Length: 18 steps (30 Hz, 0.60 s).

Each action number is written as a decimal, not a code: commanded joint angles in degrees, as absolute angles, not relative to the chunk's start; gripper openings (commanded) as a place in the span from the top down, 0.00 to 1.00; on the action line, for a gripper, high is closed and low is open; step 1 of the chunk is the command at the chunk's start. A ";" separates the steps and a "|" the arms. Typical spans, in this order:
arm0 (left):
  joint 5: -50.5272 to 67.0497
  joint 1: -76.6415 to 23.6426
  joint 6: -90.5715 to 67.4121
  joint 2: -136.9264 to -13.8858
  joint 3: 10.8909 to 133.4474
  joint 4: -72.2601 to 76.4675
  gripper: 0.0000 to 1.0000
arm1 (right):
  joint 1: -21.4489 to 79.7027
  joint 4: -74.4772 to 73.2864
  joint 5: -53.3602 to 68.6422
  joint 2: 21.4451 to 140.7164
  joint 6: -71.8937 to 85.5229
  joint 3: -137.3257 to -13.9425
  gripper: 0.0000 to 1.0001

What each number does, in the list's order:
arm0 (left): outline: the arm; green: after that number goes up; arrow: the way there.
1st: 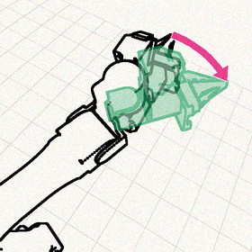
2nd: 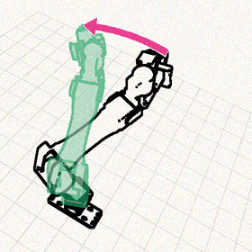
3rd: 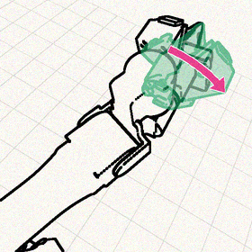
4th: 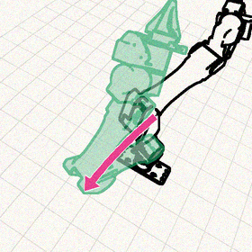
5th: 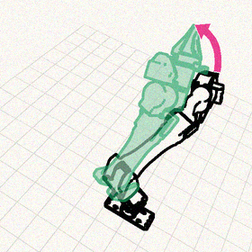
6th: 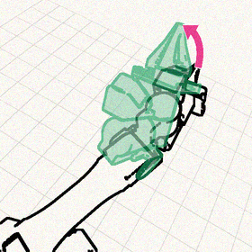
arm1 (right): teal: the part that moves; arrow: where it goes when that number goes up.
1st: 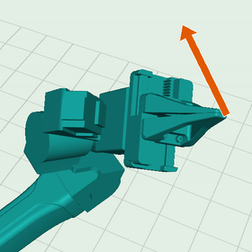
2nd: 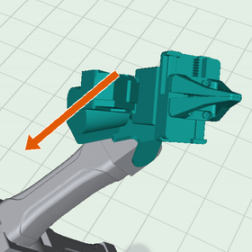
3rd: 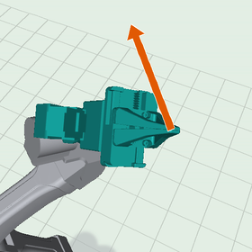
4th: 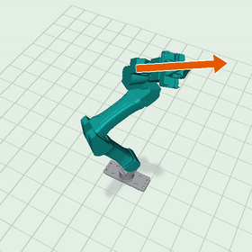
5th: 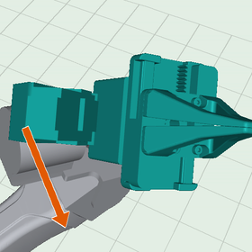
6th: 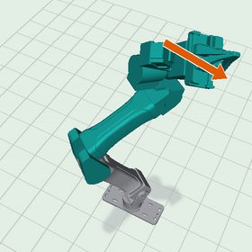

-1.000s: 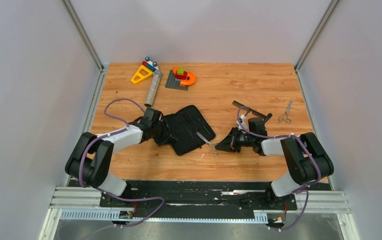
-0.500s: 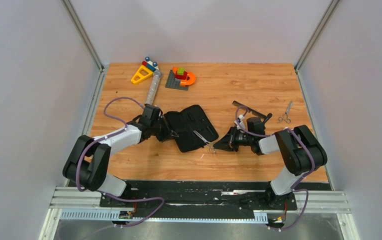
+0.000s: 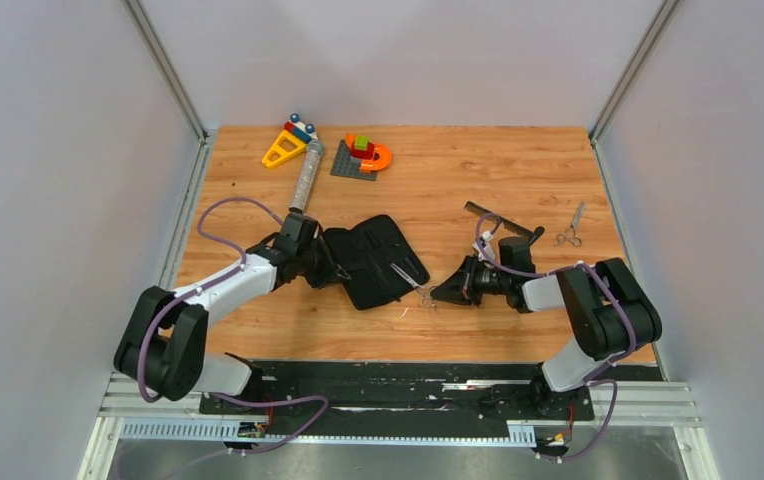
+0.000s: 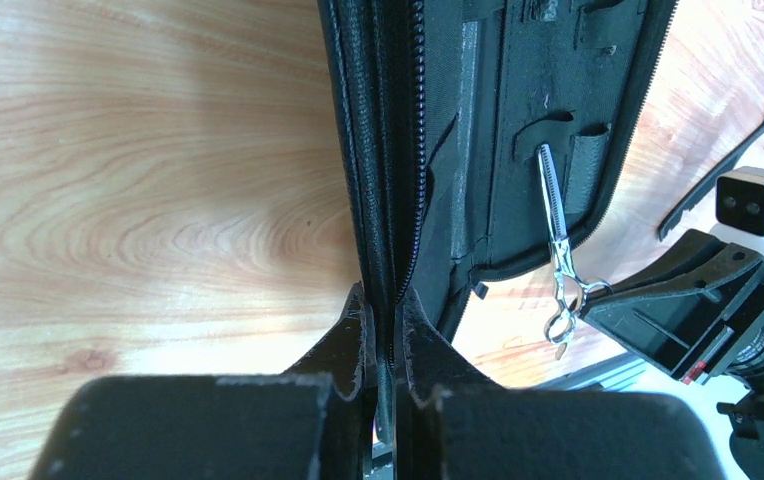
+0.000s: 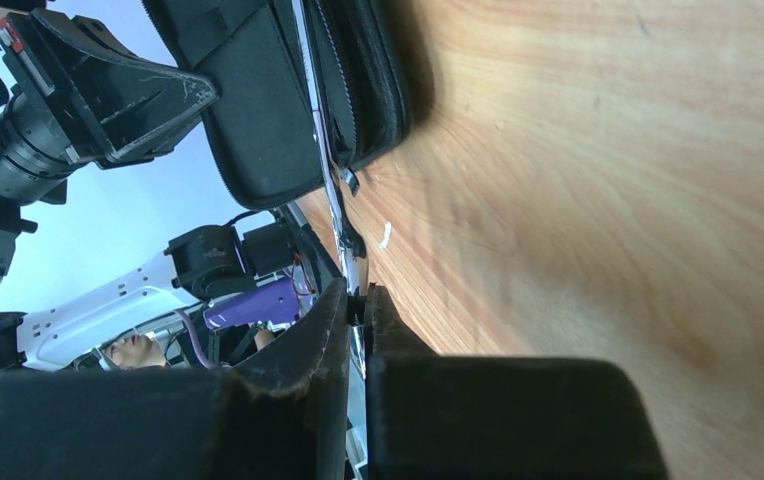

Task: Sort the hair-cutting tools
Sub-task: Place the scissors in the hairdressing tool bag.

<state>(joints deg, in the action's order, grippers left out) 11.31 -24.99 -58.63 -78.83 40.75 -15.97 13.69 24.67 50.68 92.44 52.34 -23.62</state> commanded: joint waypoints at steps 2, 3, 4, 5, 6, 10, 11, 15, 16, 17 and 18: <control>7.37 -24.87 -58.35 -76.20 39.60 -21.77 1.00 | 12.77 24.05 51.22 90.22 50.31 -21.76 1.00; 7.38 -24.87 -58.42 -75.85 39.63 -21.96 1.00 | 12.75 24.53 51.24 90.30 50.46 -21.59 1.00; 7.38 -24.81 -58.44 -75.63 39.63 -22.28 1.00 | 12.74 24.96 51.31 90.49 50.64 -21.44 1.00; 7.43 -24.84 -58.44 -75.22 39.68 -22.34 1.00 | 12.79 25.49 51.33 90.75 50.86 -21.37 1.00; 7.45 -24.86 -58.40 -75.05 39.70 -22.57 1.00 | 12.77 25.99 51.45 91.05 50.95 -21.36 1.00; 7.43 -24.87 -58.46 -74.25 39.89 -23.58 1.00 | 12.74 27.43 52.51 92.29 51.28 -21.03 1.00; 7.32 -24.87 -58.50 -74.08 39.85 -23.74 1.00 | 12.76 27.49 52.82 92.41 51.20 -20.97 1.00; 7.17 -24.87 -58.44 -73.44 40.26 -24.55 1.00 | 12.75 28.61 53.01 92.65 50.96 -20.32 1.00; 7.42 -24.87 -58.38 -73.40 40.32 -24.62 1.00 | 12.80 29.10 53.00 92.85 51.21 -20.30 1.00; 7.53 -24.87 -58.41 -73.39 40.38 -24.63 1.00 | 12.80 29.67 52.92 93.07 51.51 -20.27 1.00; 7.84 -24.87 -58.55 -73.39 40.35 -24.62 1.00 | 12.87 30.53 52.77 93.36 52.00 -20.30 1.00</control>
